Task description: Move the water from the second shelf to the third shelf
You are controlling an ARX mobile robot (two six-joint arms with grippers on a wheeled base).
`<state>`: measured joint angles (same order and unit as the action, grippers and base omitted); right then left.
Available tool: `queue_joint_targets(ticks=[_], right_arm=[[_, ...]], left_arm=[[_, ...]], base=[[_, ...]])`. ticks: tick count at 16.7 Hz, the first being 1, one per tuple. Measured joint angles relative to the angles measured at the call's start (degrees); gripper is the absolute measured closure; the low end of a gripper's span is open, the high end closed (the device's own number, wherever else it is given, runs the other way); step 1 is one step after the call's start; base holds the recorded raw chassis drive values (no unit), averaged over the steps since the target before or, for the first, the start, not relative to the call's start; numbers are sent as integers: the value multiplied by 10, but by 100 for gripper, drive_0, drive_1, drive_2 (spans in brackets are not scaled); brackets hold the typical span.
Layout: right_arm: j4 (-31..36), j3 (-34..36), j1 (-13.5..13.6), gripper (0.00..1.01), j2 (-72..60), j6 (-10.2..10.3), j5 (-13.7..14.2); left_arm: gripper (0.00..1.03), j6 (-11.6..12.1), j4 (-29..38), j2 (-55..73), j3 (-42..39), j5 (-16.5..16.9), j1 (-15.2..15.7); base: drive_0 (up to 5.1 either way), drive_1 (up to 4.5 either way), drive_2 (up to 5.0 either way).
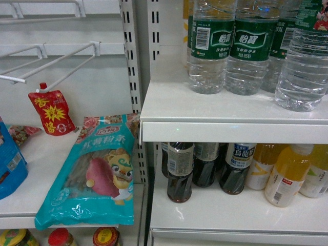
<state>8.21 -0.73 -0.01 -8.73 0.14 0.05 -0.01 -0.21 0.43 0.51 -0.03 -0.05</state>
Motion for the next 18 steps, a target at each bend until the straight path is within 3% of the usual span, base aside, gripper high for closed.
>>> queue_joint_targets(ticks=[1,2,12,18], right_arm=[[-76,0,0,99,50,0,-2],[-87,0,0,99,67,0,0],[-84,0,0,99,85,0,0],[-84,0,0,20,85,0,0]], left_arm=[[5,0,0,0,0,-1,0],[5,0,0,0,0,-1,0],[5,0,0,0,0,0,0],[5,0,0,0,0,0,0]], base=[[0,0,0],[0,0,0],[0,0,0],[0,0,0]])
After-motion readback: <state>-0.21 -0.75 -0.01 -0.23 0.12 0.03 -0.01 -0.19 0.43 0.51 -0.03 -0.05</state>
